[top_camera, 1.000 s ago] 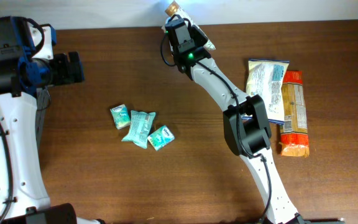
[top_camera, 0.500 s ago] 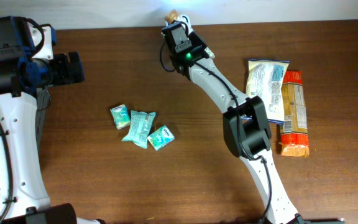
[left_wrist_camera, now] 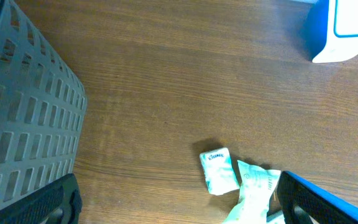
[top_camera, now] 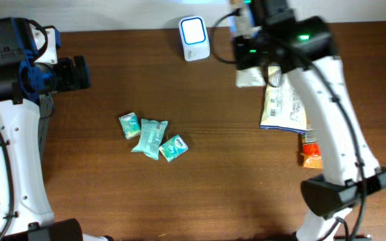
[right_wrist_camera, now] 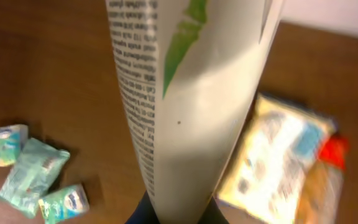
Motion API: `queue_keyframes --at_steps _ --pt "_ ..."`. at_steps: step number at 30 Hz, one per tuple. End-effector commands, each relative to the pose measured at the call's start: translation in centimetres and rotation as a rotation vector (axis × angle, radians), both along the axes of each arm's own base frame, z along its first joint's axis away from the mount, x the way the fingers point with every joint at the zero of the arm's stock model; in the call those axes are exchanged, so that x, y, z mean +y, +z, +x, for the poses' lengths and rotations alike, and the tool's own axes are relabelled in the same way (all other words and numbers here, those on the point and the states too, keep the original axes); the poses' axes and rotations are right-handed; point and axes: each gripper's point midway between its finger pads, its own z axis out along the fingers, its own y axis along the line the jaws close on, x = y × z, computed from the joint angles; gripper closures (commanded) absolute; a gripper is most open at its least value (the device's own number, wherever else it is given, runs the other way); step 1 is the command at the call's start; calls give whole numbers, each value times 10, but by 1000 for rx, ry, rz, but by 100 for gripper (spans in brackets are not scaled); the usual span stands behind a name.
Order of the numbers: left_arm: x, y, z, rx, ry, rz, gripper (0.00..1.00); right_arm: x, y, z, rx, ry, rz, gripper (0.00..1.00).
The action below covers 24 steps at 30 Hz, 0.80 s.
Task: Scan the item barcode
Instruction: 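Carry the tube right and release it onto the scanned items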
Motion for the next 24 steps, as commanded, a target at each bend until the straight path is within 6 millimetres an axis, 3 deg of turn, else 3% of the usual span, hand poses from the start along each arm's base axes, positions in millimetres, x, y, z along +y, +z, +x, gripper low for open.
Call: queue_keyframes --at_steps 1,6,7,12,17,21,22,24 --pt "1 4 -1 -12 4 -5 1 -44 -16 -18 142 -143 17 96" --pt "1 4 -1 -12 4 -5 1 -97 -96 -30 397 -246 -50 96" --pt "1 4 -1 -12 4 -5 1 -110 -123 -33 456 -259 -64 96" --pt "1 4 -1 -12 3 -5 1 -139 -201 -45 571 -300 -77 96" --pt "1 4 -1 -12 4 -5 1 -165 -253 -65 626 -368 -64 94" --pt "1 4 -1 -12 4 -5 1 -170 -267 -77 658 -370 -66 40" --pt "1 4 -1 -12 4 -5 1 -170 -267 -77 659 -360 -68 33" --pt "1 4 -1 -12 4 -5 1 -170 -263 -75 655 -360 -66 31"
